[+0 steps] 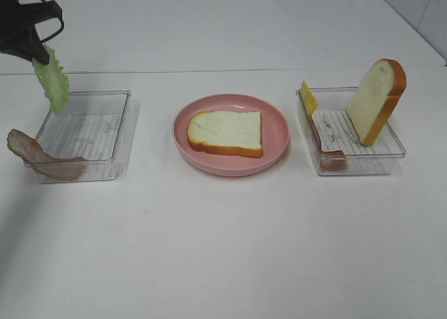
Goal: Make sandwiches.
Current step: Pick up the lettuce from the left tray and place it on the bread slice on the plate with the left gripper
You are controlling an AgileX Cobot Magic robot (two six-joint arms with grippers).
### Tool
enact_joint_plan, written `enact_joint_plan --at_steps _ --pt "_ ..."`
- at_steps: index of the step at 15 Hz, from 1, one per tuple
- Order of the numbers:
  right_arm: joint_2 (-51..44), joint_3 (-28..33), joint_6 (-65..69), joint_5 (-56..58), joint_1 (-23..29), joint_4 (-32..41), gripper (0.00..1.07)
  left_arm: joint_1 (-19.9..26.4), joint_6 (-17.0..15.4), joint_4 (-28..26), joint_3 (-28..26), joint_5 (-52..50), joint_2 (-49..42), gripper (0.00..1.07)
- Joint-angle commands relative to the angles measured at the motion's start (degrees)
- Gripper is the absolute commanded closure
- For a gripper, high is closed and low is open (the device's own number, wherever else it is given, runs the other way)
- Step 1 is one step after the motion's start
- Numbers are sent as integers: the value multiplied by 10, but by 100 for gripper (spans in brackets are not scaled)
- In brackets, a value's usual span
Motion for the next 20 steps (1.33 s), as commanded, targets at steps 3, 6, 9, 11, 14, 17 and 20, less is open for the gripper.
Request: enact_joint_plan --at_steps 3,6,9,11,14,17,20 --pt "-15 2 -3 -3 -3 0 9 -80 -6 -21 -79 35 -8 107" --pt "-15 2 -3 -3 -3 0 9 -155 -31 -32 -94 2 -8 107" --pt "-15 2 -3 -3 -3 0 9 -229 -32 -56 -94 -37 1 107" --pt "-15 2 -3 -3 -3 0 9 -268 -31 -93 -94 -74 15 107" --pt "-15 2 -3 -3 -3 0 9 -301 -25 -180 -94 -104 53 107" --pt "-15 2 -3 -3 -3 0 9 -301 -10 -215 -94 -95 88 107" --pt "-15 2 -3 -3 -3 0 9 -297 -7 -221 -94 -89 123 107"
